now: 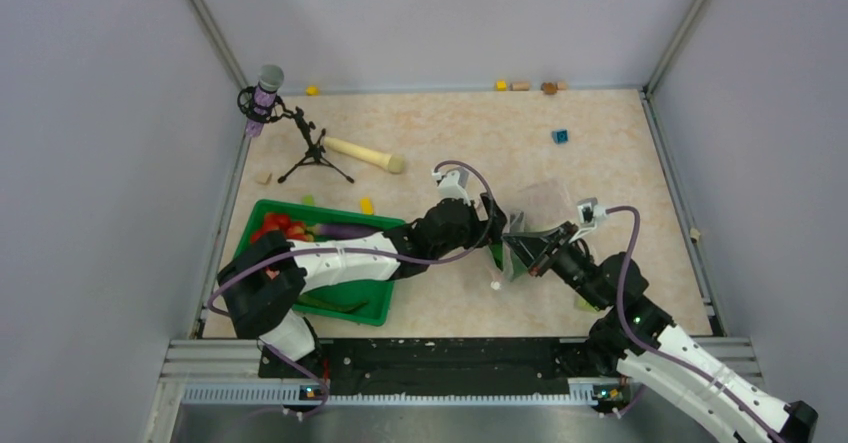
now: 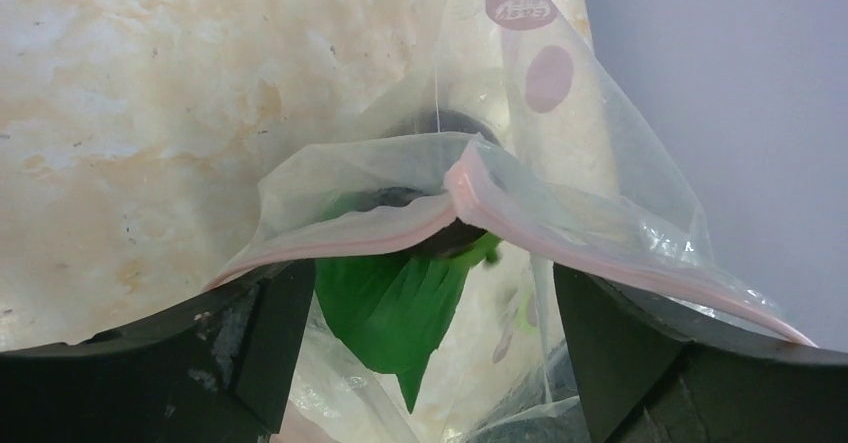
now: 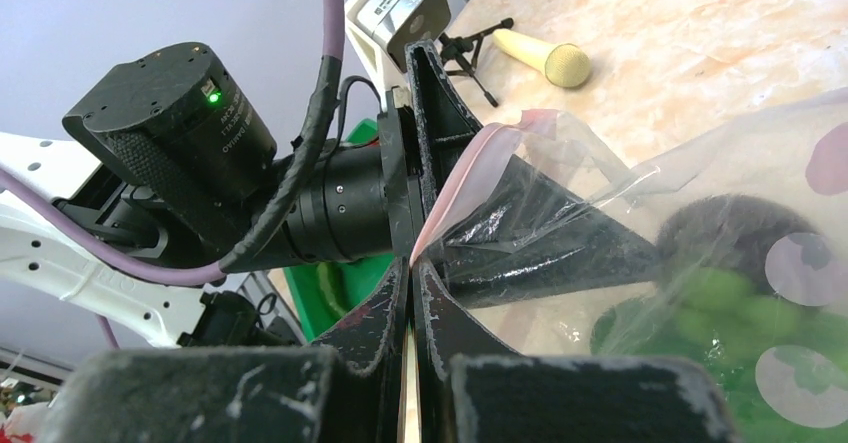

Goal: Place the food in the zip-top bag and seal the zipper

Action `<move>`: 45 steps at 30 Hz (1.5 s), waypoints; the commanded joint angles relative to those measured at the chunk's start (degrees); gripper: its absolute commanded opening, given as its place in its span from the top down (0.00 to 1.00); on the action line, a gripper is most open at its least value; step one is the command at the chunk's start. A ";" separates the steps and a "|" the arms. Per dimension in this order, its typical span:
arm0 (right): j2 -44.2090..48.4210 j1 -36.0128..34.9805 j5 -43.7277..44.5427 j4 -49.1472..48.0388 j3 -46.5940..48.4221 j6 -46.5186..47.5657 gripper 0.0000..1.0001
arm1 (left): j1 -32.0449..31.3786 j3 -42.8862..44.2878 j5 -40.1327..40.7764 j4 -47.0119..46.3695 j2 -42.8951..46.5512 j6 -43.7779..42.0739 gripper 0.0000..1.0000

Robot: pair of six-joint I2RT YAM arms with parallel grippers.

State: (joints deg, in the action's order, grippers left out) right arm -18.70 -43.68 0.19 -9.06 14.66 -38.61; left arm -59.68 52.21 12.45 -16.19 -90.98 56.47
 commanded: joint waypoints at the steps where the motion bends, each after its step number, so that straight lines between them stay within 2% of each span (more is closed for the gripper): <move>1: 0.98 0.35 -0.43 -1.35 1.02 0.29 1.00 | -0.63 2.85 -1.67 0.33 1.72 -2.53 0.06; 6: 1.39 0.35 1.78 -0.66 1.10 0.69 1.00 | -1.64 1.93 -0.57 3.92 4.52 -4.83 0.03; 13: 1.39 0.36 2.95 0.30 1.42 1.40 1.00 | -1.68 -2.22 -2.14 4.13 9.85 -7.96 0.03; 20: 1.41 0.35 4.03 1.59 1.89 2.28 1.00 | -1.67 -4.58 -2.47 10.96 16.75 -11.62 0.03; 30: 1.34 0.35 6.29 2.91 2.30 3.76 1.00 | -1.65 -11.91 16.19 30.70 32.95 -7.47 0.03; 36: 1.16 0.35 7.12 3.26 2.32 4.22 1.00 | -0.40 -8.55 28.90 54.33 37.63 4.49 0.03; 40: 0.81 0.32 7.31 3.34 2.53 4.91 1.00 | 3.51 -7.05 31.31 63.97 37.61 9.84 0.03; 45: 0.33 0.37 6.85 3.46 2.91 5.40 1.00 | 16.52 -7.29 24.53 64.58 36.35 7.28 0.03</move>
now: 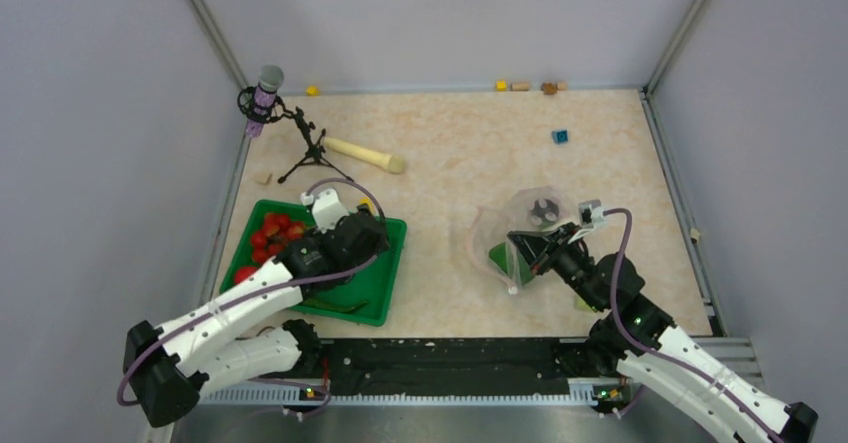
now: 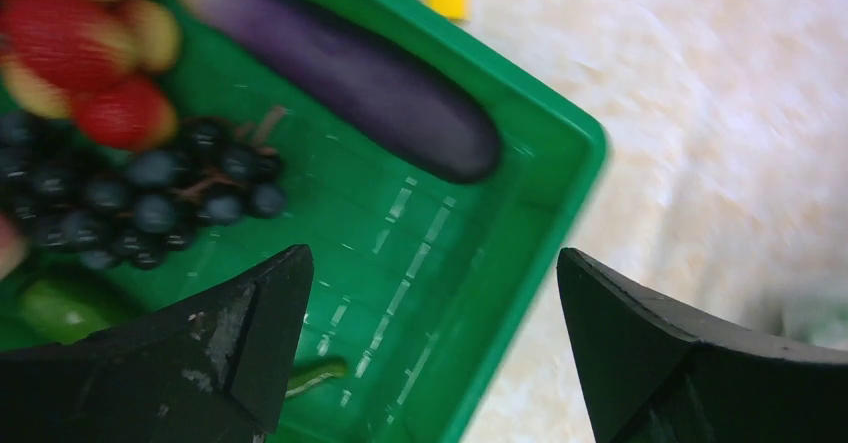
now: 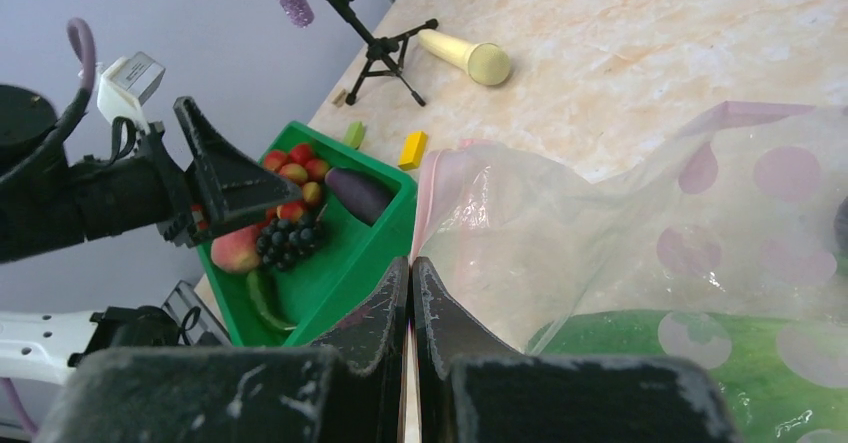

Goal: Place the food in the zip-top bag and seal the zipper

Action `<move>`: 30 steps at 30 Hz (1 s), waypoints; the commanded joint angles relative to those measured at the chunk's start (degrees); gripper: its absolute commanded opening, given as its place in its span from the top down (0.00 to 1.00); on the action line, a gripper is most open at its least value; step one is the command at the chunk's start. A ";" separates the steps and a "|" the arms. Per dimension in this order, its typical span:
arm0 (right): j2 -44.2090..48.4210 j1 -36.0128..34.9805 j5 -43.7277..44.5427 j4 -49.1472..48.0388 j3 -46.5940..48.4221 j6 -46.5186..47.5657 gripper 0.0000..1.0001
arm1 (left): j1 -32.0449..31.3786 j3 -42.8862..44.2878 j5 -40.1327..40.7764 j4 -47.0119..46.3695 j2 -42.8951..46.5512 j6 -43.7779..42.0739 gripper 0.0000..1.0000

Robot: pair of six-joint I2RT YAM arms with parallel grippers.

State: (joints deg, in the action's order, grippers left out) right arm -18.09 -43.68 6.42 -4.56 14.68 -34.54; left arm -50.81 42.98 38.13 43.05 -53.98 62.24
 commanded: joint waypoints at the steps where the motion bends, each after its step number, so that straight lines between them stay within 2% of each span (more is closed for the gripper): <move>1: -0.27 0.35 0.76 -0.99 2.90 1.40 1.00 | 9.73 1.93 -0.79 5.50 -0.69 1.86 0.04; 5: -0.43 0.30 0.61 -0.78 2.93 1.33 1.00 | 13.90 3.55 5.57 8.09 -0.68 6.24 0.03; 9: -0.56 0.32 1.05 -0.54 2.92 1.57 1.00 | 19.29 8.41 12.47 15.30 -3.44 12.16 0.03; 11: -0.98 0.34 0.82 -0.91 2.84 1.72 1.00 | 22.07 10.58 14.28 16.32 -4.88 12.42 0.03; 19: -2.53 0.36 0.68 -1.07 3.11 2.48 1.00 | 34.95 11.67 10.72 11.64 -5.31 3.23 0.06; 26: -2.97 0.36 1.68 -0.98 2.99 2.70 1.00 | 40.61 10.07 8.79 9.52 -6.06 -1.45 0.06; 30: -3.65 0.35 2.39 -1.14 2.77 2.74 1.00 | 42.44 7.79 5.01 6.27 -6.89 -3.96 0.16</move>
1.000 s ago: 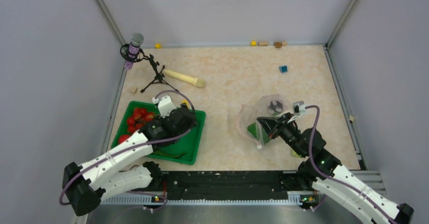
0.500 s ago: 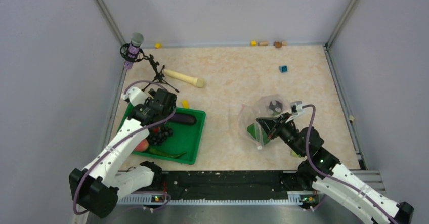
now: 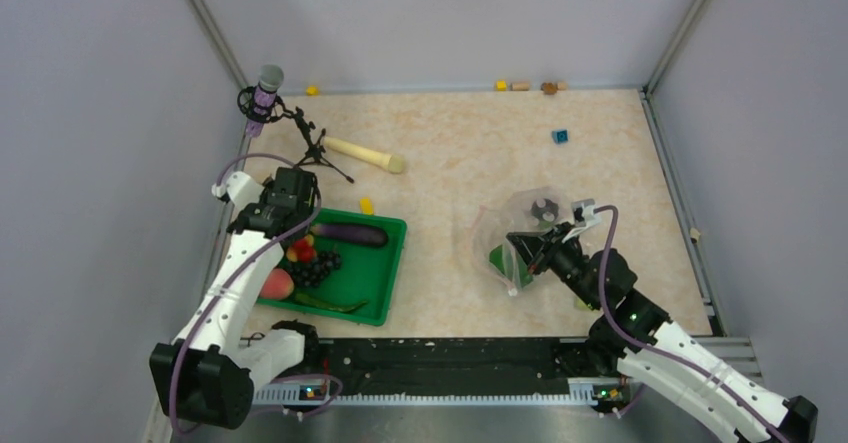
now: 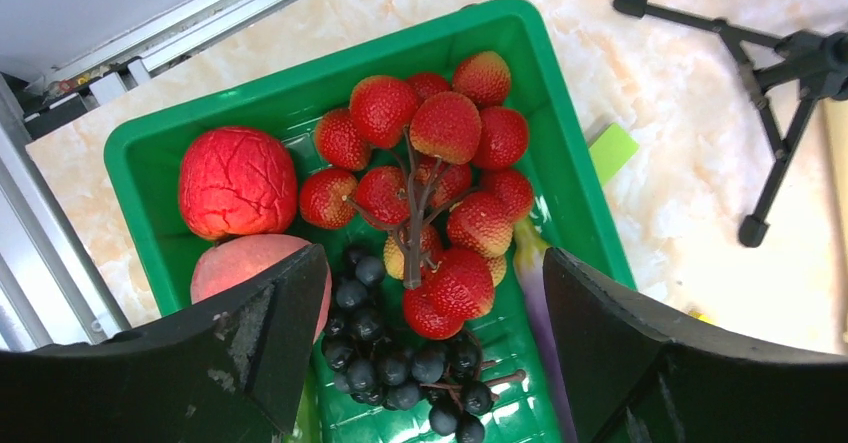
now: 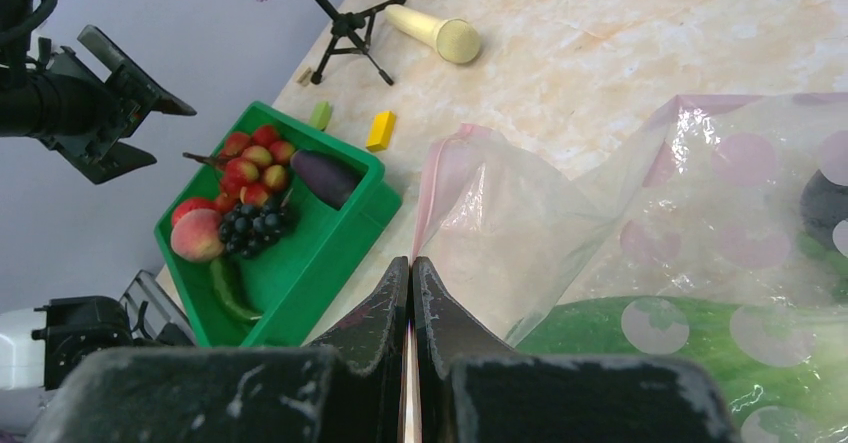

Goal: Place the food in the zip-top bag and seal the zipper

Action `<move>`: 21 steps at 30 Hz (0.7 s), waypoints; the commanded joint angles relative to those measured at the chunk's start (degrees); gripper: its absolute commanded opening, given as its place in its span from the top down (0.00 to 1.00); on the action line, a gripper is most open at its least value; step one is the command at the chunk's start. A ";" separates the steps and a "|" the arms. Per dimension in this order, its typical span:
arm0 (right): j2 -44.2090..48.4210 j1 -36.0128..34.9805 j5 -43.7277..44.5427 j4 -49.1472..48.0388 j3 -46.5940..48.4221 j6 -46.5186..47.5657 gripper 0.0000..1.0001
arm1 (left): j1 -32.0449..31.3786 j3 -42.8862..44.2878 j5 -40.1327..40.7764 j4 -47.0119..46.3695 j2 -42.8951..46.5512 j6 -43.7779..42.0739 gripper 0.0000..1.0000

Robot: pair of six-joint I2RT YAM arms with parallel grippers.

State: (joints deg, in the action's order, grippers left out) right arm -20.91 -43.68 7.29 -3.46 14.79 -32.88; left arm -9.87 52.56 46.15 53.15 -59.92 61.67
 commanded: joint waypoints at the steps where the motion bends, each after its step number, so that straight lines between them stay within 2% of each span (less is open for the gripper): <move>1: -1.10 0.35 1.33 -2.25 2.70 1.07 1.00 | 1.82 -2.10 -3.43 -4.16 -1.38 -3.55 0.18; 13: -1.51 0.35 2.06 -2.07 2.68 1.35 1.00 | 4.55 -2.72 -3.29 -4.29 -5.97 -2.28 0.27; 21: -1.55 0.35 2.55 -2.07 2.55 1.57 1.00 | 5.56 -2.92 -4.05 -4.38 -7.70 -1.97 0.39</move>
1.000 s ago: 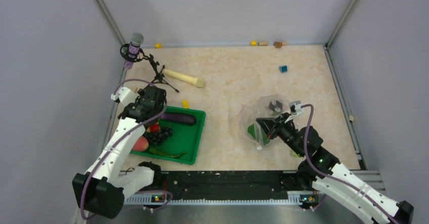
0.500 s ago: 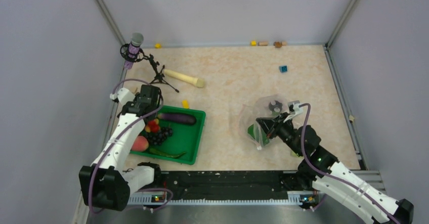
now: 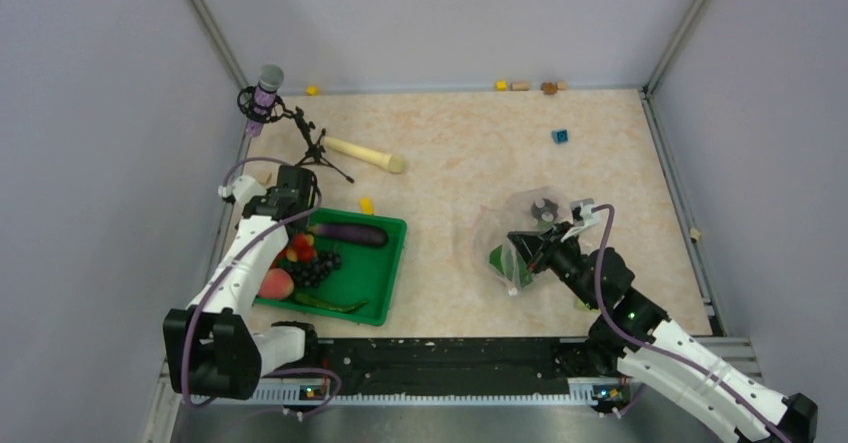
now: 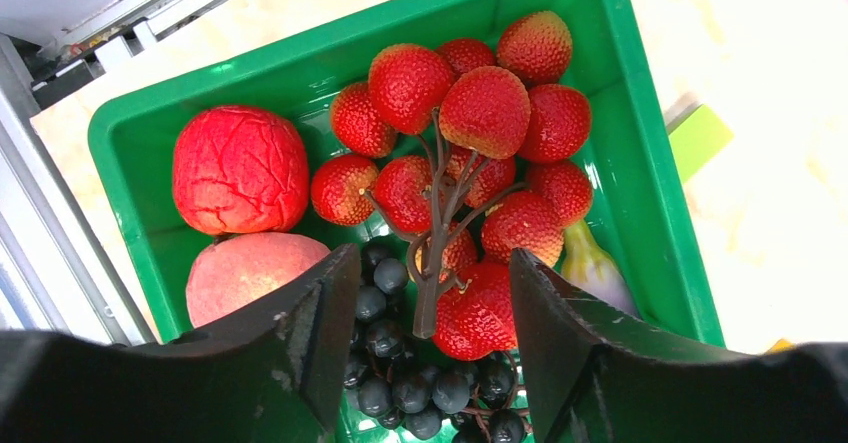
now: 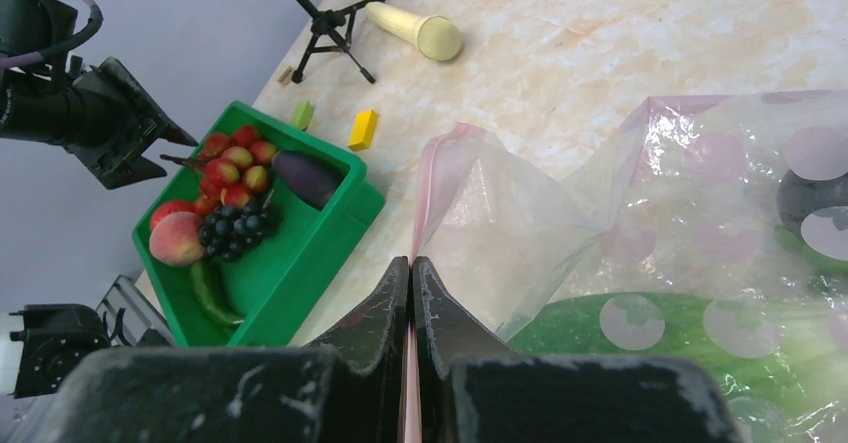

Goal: Place the food in the zip-top bag and seal the zipper

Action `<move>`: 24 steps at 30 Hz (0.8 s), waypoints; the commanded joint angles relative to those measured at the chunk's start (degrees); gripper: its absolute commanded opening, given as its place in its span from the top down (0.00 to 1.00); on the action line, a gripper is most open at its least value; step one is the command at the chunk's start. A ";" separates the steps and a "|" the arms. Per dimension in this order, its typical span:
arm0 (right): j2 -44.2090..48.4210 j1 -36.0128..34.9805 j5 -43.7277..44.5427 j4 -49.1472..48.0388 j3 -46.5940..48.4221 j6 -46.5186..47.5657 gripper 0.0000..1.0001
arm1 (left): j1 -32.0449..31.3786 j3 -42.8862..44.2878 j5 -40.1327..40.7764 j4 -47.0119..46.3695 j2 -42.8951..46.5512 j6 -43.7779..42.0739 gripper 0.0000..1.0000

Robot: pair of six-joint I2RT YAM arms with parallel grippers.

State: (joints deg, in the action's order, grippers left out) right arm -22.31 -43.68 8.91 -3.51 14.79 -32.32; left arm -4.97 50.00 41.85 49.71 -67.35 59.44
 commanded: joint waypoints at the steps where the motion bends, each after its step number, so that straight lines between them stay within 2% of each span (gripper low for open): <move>1: -0.19 0.36 1.09 -2.03 2.54 1.02 1.00 | 0.74 -0.38 0.28 -1.01 -0.39 0.24 0.40; 8: 0.31 0.35 1.75 -1.02 2.96 1.39 1.00 | 1.49 -0.60 1.23 -0.11 -0.38 0.96 0.43; 12: 1.14 0.41 1.91 -0.89 2.84 1.52 1.00 | 1.78 -0.69 1.17 -0.51 -0.56 0.81 0.48; 24: 0.92 0.35 1.80 -1.12 2.71 1.48 1.00 | 2.05 -1.03 0.12 -2.03 -2.45 -0.21 0.72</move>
State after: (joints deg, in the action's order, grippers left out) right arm -21.74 -43.68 9.85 -3.29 14.79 -31.53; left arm -3.40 49.36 41.41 49.06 -69.30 59.44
